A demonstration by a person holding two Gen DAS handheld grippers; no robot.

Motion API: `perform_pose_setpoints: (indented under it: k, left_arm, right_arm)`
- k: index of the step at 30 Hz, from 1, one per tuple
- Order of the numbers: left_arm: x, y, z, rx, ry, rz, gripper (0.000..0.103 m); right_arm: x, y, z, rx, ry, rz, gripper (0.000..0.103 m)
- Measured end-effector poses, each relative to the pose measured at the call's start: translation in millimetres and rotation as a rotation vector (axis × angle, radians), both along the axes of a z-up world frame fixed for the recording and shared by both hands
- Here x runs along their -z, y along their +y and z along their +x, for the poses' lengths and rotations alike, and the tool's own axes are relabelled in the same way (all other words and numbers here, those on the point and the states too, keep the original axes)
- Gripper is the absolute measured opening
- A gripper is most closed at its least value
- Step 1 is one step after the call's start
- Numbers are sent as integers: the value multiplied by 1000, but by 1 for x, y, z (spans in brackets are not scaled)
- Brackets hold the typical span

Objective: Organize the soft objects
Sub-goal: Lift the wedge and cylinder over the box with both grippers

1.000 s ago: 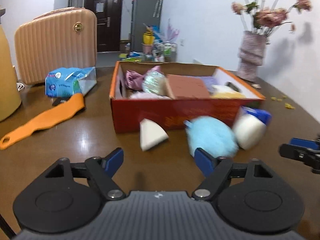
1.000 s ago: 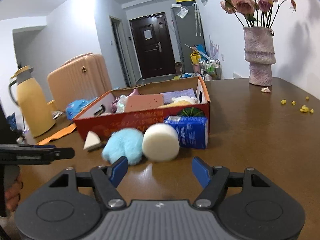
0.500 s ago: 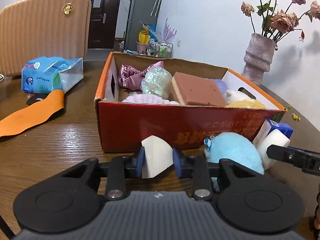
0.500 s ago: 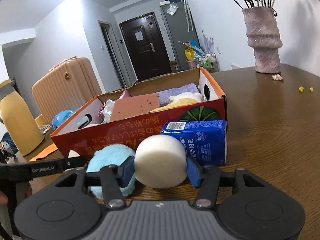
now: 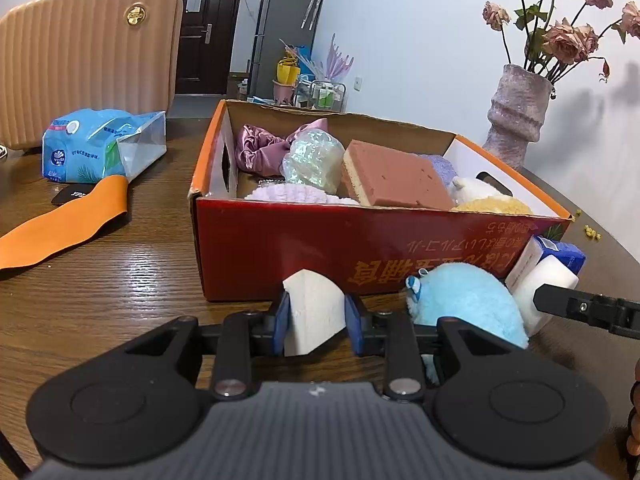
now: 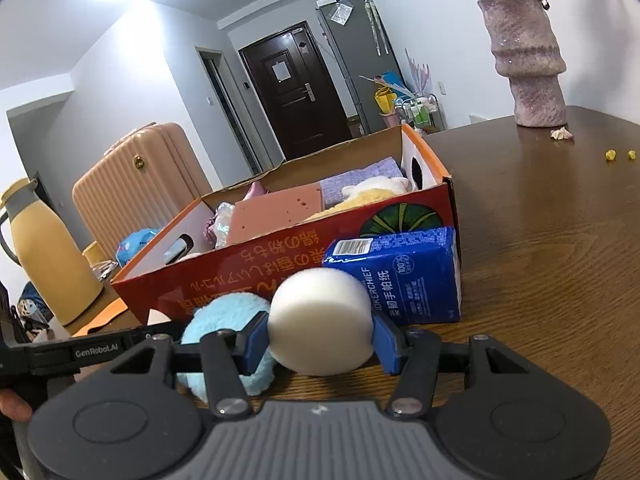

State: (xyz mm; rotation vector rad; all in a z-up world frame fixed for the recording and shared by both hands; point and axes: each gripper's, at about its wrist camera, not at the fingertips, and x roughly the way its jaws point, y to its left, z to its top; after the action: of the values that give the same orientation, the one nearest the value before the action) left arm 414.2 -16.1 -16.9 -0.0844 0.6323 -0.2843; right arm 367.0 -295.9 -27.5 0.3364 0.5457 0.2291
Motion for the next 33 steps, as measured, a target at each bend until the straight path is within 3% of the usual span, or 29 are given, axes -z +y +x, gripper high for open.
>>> perform_pose_setpoints:
  k: [6,11,14,18,25,27,30,33]
  left_arm:
    - [-13,0,-23,-58,7,-26,29]
    - [-37,5,-106,-33,-22,-153,29]
    - [-45,4,-144,31,-18,-259,29]
    - [-59,-7,-156,35,-61,-225,29]
    - [-84,-20,-103,109,-45,-258,30]
    - [-91,-28,-72,132,-22,-272,30]
    - [-97,-42,-21,137,-25,-230,30]
    - [-88,-50,29,145,31,-224,30]
  right_arm:
    - [-4,2,-20,37,-52,-8,53]
    - [-8,7,-93,39,-58,-6,53]
    - [-15,2,-136,13,-87,73,53]
    - [-37,2,-154,20,-146,52,53]
    - [-71,1,-129,-15,-179,6,53]
    - [-88,1,-102,-40,-189,-14,53]
    - [-116,6,-53,-76,-217,-103,54]
    - [-137,6,14,-108,-211,-109,54]
